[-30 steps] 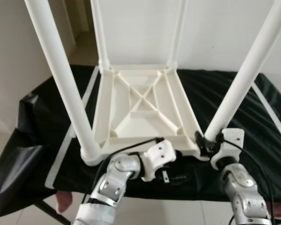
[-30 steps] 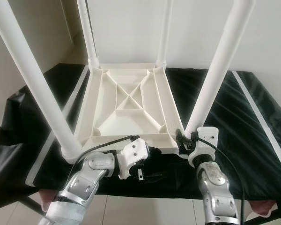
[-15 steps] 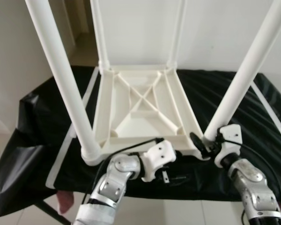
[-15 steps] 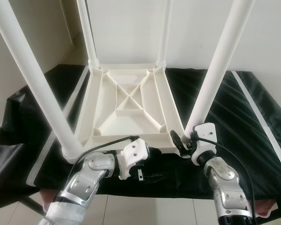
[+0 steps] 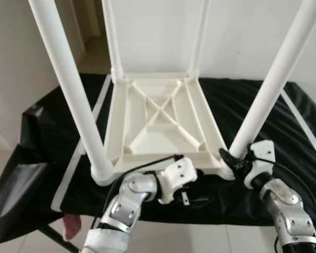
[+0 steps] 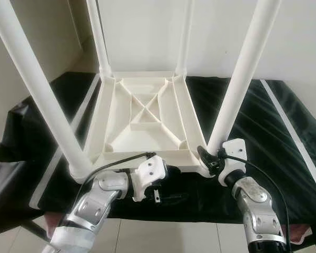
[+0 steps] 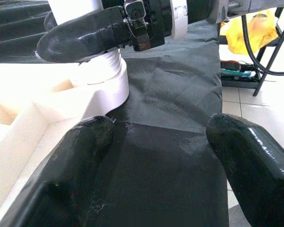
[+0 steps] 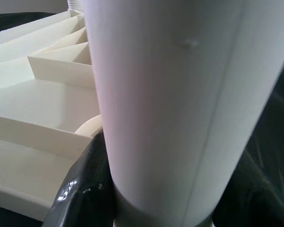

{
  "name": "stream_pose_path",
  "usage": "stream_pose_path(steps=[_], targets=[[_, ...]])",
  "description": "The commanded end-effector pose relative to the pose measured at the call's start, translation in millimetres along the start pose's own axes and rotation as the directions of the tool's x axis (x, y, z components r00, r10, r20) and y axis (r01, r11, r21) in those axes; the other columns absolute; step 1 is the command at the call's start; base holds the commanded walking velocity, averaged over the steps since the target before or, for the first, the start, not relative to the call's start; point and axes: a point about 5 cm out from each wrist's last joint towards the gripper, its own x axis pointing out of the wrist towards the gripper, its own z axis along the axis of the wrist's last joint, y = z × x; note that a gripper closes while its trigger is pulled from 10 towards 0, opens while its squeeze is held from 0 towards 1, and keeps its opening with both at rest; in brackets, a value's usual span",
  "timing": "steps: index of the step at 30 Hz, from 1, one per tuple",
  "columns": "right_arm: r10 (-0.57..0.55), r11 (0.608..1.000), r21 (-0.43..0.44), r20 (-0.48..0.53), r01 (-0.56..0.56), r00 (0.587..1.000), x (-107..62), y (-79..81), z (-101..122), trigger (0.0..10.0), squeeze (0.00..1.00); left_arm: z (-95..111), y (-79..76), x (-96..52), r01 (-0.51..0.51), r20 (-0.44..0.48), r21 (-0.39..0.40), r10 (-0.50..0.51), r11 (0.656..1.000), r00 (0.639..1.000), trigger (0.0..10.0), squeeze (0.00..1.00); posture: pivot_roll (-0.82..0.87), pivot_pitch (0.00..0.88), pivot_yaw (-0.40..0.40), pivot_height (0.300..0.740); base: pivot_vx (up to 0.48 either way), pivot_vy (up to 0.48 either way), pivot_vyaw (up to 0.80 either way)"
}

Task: Building children table

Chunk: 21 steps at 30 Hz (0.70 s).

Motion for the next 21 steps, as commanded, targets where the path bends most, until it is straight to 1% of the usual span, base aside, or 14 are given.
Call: stream_pose_path(steps=[1, 2, 3, 7, 9, 10, 12, 14, 16, 17, 18, 20, 21], targets=[[-0.008, 1.0, 0.001, -0.016, 0.008, 1.0, 0.2, -2.7, -2, 10.0, 0.0, 1, 6.3, -1.0, -0.114, -0.001, -0.002, 0.114, 0.994, 0.994, 10.0, 0.0, -0.03, 0.0, -0.019, 0.74, 0.0, 0.0, 0.0], [-0.017, 1.0, 0.006, -0.015, 0.017, 1.0, 0.7, -2.8, -2, 10.0, 0.0, 1, 6.5, -1.5, -0.114, -0.001, -0.001, 0.114, 0.993, 0.993, 10.0, 0.0, -0.03, 0.0, -0.018, 0.74, 0.0, 0.0, 0.0], [-0.036, 0.999, 0.021, 0.007, 0.035, 0.999, 1.3, -1.7, 0, 10.0, 0.0, 0, 6.1, -2.6, -0.112, -0.004, 0.001, 0.112, 0.994, 0.994, 10.0, 0.0, -0.03, 0.0, -0.016, 0.74, 0.0, 0.0, 0.0], [-0.063, 0.997, 0.05, 0.021, 0.061, 0.998, 1.6, 0.6, 1, 10.0, 0.0, -1, 5.8, -3.4, -0.111, -0.006, 0.002, 0.111, 0.994, 0.994, 10.0, 0.0, -0.03, 0.0, -0.015, 0.74, 0.0, 0.0, 0.0], [-0.091, 0.993, 0.073, 0.041, 0.088, 0.995, 1.5, 9.1, 2, 10.0, 0.0, -1, 6.0, -4.0, -0.11, -0.008, 0.001, 0.11, 0.994, 0.994, 10.0, 0.0, -0.03, 0.0, -0.011, 0.74, 0.0, 0.0, 0.0], [-0.091, 0.993, 0.073, 0.041, 0.088, 0.995, 1.5, 9.1, 2, 10.0, 0.0, -1, 6.0, -4.0, -0.11, -0.008, 0.001, 0.11, 0.994, 0.994, 10.0, 0.0, -0.03, 0.0, -0.011, 0.74, 0.0, 0.0, 0.0], [-0.148, 0.984, 0.103, 0.053, 0.142, 0.987, 1.1, 21.6, 2, 10.0, 0.0, 0, 5.8, -3.8, -0.11, -0.008, 0.002, 0.11, 0.994, 0.994, 10.0, 0.0, -0.03, 0.0, -0.008, 0.74, 0.0, 0.0, 0.0], [-0.148, 0.984, 0.103, 0.053, 0.142, 0.987, 1.1, 21.6, 2, 10.0, 0.0, 0, 5.8, -3.8, -0.11, -0.008, 0.002, 0.11, 0.994, 0.994, 10.0, 0.0, -0.03, 0.0, -0.008, 0.74, 0.0, 0.0, 0.0], [-0.223, 0.966, 0.145, 0.057, 0.213, 0.973, 0.7, 26.6, 2, 10.0, 0.0, 0, 5.1, -3.7, -0.107, -0.007, -0.003, 0.107, 0.994, 0.994, 10.0, 0.0, -0.03, 0.0, -0.007, 0.74, 0.0, 0.0, 0.0], [-0.223, 0.966, 0.145, 0.057, 0.213, 0.973, 0.7, 26.6, 2, 10.0, 0.0, 0, 5.1, -3.7, -0.107, -0.007, -0.003, 0.107, 0.994, 0.994, 10.0, 0.0, -0.03, 0.0, -0.007, 0.74, 0.0, 0.0, 0.0], [-0.338, 0.927, 0.187, 0.032, 0.326, 0.941, 0.1, 26.9, -1, 10.0, 0.0, -1, 4.5, -4.0, -0.104, -0.009, -0.004, 0.104, 0.995, 0.995, 10.0, 0.0, -0.03, 0.0, -0.006, 0.74, 0.0, 0.0, 0.0], [-0.451, 0.874, 0.198, -0.014, 0.444, 0.893, -1.8, 26.9, -6, 10.0, 0.0, -1, 4.4, -4.0, -0.104, -0.009, -0.006, 0.104, 0.995, 0.994, 10.0, 0.0, -0.03, 0.0, -0.006, 0.74, 0.0, 0.0, 0.0], [-0.479, 0.859, 0.194, -0.025, 0.474, 0.877, -2.5, 26.9, -7, 10.0, 0.0, -1, 4.5, -3.9, -0.105, -0.009, -0.007, 0.105, 0.994, 0.994, 10.0, 0.0, -0.03, 0.0, -0.006, 0.74, 0.0, 0.0, 0.0]])
